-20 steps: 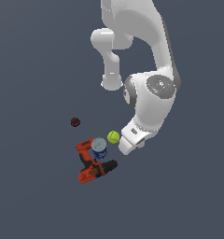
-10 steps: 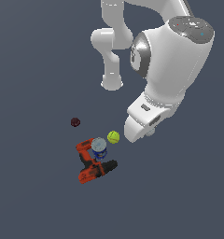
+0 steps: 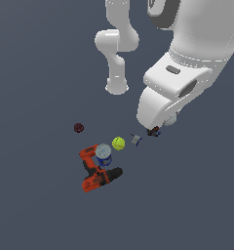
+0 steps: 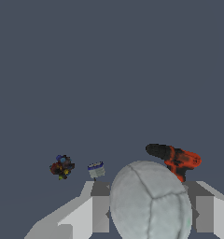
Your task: Pick up a designated object from a clutter of objects.
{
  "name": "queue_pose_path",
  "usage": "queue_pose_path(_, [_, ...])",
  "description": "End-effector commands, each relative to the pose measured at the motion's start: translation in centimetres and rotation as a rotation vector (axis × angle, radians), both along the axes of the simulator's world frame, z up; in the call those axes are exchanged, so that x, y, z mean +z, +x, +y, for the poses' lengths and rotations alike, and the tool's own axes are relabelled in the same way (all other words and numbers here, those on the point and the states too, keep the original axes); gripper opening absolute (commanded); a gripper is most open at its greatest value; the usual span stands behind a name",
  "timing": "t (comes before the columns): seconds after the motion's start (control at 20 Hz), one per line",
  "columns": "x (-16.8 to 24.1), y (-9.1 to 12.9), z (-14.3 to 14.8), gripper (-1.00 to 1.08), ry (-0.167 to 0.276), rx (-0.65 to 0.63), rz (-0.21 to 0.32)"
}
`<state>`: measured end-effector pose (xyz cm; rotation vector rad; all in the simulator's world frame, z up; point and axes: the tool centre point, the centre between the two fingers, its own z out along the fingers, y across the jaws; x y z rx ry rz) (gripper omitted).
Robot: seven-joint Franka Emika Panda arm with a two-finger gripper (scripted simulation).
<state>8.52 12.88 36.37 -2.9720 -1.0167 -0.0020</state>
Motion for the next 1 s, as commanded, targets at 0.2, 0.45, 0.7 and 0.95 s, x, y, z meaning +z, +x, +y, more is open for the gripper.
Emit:
queue_pose_path(0.2, [4.5, 0.6, 0.3, -1.00, 0.000, -0.001, 0.001])
queue_pose_path(0.45, [6.5, 1.0, 0.5, -1.00, 0.000, -0.001, 0.001])
queue_pose_path(0.7, [7.5, 1.2, 0.5, -1.00, -0.001, -0.001, 0.001])
queue_pose_path(0.95, [7.8, 1.3, 0.5, -1.00, -0.001, -0.001, 0.001])
